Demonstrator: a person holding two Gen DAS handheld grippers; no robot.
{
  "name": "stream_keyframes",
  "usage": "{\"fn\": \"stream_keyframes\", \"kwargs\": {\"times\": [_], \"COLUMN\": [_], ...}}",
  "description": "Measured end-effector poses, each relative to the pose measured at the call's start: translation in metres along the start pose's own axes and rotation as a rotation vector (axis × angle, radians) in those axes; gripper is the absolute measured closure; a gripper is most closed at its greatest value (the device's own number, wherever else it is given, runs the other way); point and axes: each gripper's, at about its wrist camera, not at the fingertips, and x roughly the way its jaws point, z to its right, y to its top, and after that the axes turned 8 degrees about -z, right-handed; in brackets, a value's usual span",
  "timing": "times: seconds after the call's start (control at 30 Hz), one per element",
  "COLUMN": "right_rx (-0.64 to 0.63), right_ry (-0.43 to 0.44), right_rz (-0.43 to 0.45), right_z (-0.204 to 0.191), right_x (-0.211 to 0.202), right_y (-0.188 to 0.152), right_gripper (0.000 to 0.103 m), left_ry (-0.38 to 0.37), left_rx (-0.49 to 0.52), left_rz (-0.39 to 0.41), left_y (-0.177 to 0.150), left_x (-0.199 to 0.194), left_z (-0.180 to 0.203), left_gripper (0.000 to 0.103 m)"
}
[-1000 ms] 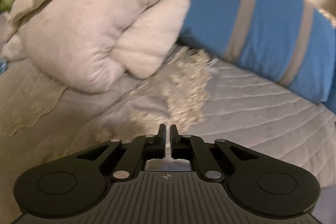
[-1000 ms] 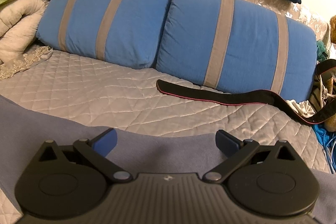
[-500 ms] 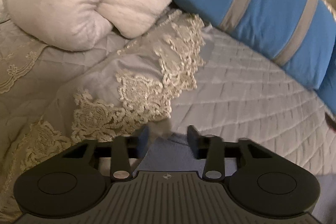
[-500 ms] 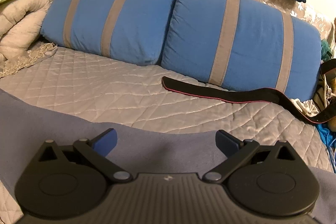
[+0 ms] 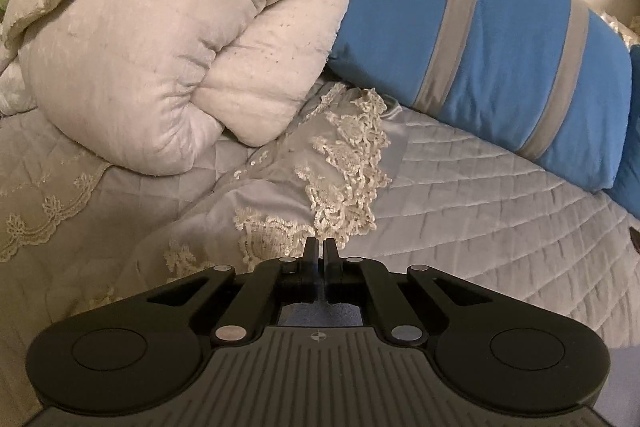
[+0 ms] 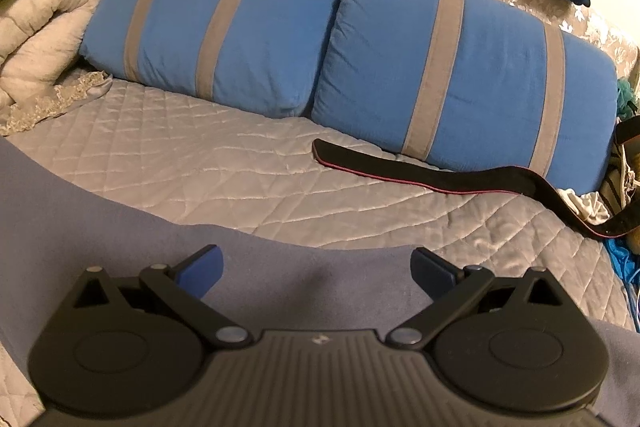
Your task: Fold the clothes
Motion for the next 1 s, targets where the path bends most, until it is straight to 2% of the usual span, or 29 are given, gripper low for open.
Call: {"fn": "stream_keyframes", "kwargs": {"times": [0.03,0.1,0.13,0.17,0.2,0.23,0.27,0.43,0.5,0.6,0.67,0.73,0.8,0.93,1.0], "right_rx": [-0.001,-0.003,-0.004,-0.005,-0.006,-0.007,-0.008,-0.019,-0.017,-0.012,-0.010,-0.008,-0.012,-0.034,-0.034], "right_ry": [0.000,0.001,0.003,0.003,0.004,0.007,0.009,0.021,0.028,0.038,0.045,0.052,0.059,0.069,0.074], "right_rz": [0.000,0.000,0.000,0.001,0.002,0.004,0.006,0.022,0.030,0.036,0.038,0.041,0.045,0.057,0.059], "right_z": [0.000,0.000,0.000,0.000,-0.001,-0.001,-0.001,-0.004,-0.004,-0.005,-0.006,-0.006,-0.008,-0.015,-0.016], "right_x": [0.000,0.000,-0.001,-0.001,-0.001,-0.002,-0.002,-0.008,-0.012,-0.017,-0.019,-0.022,-0.024,-0.029,-0.031], "right_y": [0.000,0.000,0.000,0.000,0.000,0.000,0.001,0.000,0.000,-0.001,-0.002,-0.003,-0.004,-0.007,-0.009], "right_gripper": [0.000,0.000,0.000,0.000,0.000,0.000,0.000,0.000,0.000,0.000,0.000,0.000,0.000,0.000,0.000], "left_ry": [0.006,0.075,0.102,0.096,0.085,0.058,0.035,-0.110,-0.190,-0.334,-0.386,-0.418,-0.443,-0.528,-0.543], "left_rx": [-0.003,-0.011,-0.026,-0.063,-0.103,-0.149,-0.185,-0.382,-0.475,-0.606,-0.694,-0.749,-0.786,-0.843,-0.852], "left_rz": [0.002,0.001,-0.004,-0.015,-0.030,-0.052,-0.075,-0.213,-0.265,-0.361,-0.424,-0.429,-0.401,-0.337,-0.315], "left_y": [0.000,0.002,0.003,0.004,0.004,0.003,0.001,-0.021,-0.035,-0.053,-0.066,-0.076,-0.080,-0.086,-0.089], "left_x": [0.003,0.007,0.008,0.006,0.004,0.001,-0.002,-0.013,-0.013,0.000,0.011,0.016,0.017,0.024,0.027], "left_z": [0.000,-0.003,-0.007,-0.014,-0.021,-0.030,-0.037,-0.069,-0.081,-0.095,-0.101,-0.104,-0.106,-0.107,-0.106], "left_gripper": [0.098,0.097,0.090,0.079,0.074,0.065,0.061,0.060,0.060,0.057,0.056,0.055,0.052,0.052,0.052]}}
